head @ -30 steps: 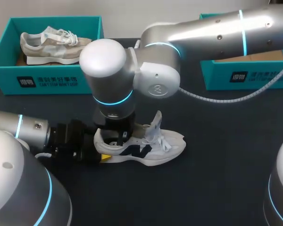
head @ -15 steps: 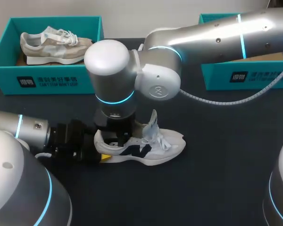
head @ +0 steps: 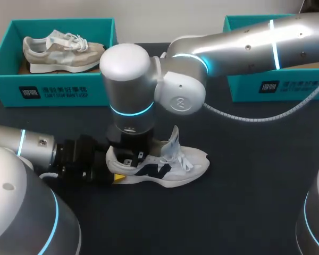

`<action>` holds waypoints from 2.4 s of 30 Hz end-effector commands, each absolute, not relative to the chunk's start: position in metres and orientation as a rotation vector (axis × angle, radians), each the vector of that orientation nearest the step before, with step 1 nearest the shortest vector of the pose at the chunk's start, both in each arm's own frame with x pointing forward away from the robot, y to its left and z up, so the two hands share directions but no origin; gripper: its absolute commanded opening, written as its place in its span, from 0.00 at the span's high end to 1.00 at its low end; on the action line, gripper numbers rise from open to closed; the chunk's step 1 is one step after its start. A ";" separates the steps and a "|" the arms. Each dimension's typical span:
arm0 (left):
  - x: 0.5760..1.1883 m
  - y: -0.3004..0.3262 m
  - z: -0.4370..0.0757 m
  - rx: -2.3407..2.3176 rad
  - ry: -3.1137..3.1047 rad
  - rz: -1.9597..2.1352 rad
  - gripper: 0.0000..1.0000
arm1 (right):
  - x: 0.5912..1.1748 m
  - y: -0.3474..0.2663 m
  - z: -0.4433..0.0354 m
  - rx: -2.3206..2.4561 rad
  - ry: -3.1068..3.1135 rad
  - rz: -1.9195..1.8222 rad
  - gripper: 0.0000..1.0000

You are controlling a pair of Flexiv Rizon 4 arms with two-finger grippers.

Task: Take the shoe out of the shoebox, open the shoe tongue, remove and reinsert the insole, then place the shoe into the shoebox

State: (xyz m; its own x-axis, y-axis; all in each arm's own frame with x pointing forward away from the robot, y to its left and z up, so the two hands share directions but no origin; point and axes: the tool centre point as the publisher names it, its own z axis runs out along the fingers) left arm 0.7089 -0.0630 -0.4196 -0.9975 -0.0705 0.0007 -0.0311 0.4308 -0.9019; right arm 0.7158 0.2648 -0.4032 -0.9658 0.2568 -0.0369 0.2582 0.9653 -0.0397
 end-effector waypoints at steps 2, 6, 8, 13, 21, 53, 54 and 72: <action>0.710 -0.064 -0.423 -0.094 2.627 -1.651 1.00 | 0.707 0.248 -0.391 0.454 2.991 -0.065 1.00; 0.710 -0.064 -0.423 -0.094 2.627 -1.651 1.00 | 0.709 0.240 -0.370 0.479 2.934 -0.081 1.00; 0.710 -0.064 -0.423 -0.094 2.627 -1.651 1.00 | 0.710 0.237 -0.365 0.486 2.916 -0.086 1.00; 0.710 -0.064 -0.423 -0.094 2.627 -1.651 1.00 | 0.712 0.236 -0.350 0.488 2.886 -0.067 1.00; 0.710 -0.064 -0.423 -0.094 2.627 -1.651 1.00 | 0.715 0.236 -0.329 0.491 2.836 -0.018 1.00; 0.710 -0.064 -0.423 -0.094 2.627 -1.651 1.00 | 0.736 0.302 -0.300 0.289 2.936 0.341 0.55; 0.710 -0.064 -0.423 -0.094 2.627 -1.651 1.00 | 0.736 0.302 -0.299 0.284 2.945 0.348 0.05; 0.710 -0.064 -0.423 -0.094 2.627 -1.651 1.00 | 0.730 0.293 -0.291 0.252 3.333 0.734 0.00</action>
